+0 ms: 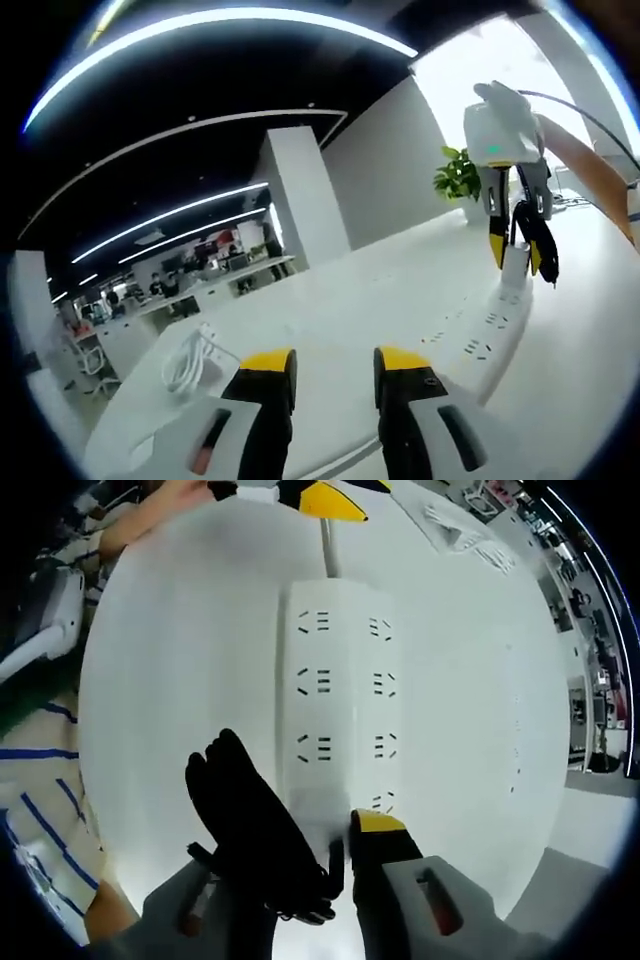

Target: Straighten the power strip on the desk, plug the charger into it

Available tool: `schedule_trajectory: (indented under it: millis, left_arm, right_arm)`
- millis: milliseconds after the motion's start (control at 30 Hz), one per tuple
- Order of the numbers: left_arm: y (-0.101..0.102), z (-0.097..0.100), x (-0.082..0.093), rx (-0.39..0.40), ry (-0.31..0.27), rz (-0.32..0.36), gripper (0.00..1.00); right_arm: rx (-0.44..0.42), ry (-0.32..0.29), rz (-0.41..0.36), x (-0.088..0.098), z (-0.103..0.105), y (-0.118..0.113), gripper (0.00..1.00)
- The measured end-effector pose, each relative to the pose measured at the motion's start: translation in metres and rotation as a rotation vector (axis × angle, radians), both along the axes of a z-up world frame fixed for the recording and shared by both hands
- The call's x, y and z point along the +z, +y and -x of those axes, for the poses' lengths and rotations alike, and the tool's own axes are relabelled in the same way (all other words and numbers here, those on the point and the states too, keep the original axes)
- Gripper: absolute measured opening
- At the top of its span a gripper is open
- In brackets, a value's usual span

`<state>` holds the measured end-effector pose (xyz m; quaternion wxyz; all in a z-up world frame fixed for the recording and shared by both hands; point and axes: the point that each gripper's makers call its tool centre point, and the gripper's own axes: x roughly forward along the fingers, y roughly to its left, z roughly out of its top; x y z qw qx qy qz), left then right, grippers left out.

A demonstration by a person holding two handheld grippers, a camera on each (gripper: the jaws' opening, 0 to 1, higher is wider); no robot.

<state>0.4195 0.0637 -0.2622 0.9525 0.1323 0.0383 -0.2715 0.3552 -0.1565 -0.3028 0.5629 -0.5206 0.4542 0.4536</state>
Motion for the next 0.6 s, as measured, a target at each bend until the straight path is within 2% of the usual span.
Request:
schedule_trajectory:
  millis: [333, 600]
  left_arm:
    - [0.0085, -0.0013, -0.0018, 0.01, 0.002, -0.007, 0.31]
    - [0.0074, 0.0004, -0.0027, 0.0, 0.001, -0.008, 0.31]
  right_arm:
    - [0.012, -0.016, -0.042, 0.0002, -0.0005, 0.0068, 0.25]
    - [0.021, -0.024, -0.087, 0.0007, -0.0024, 0.0104, 0.25]
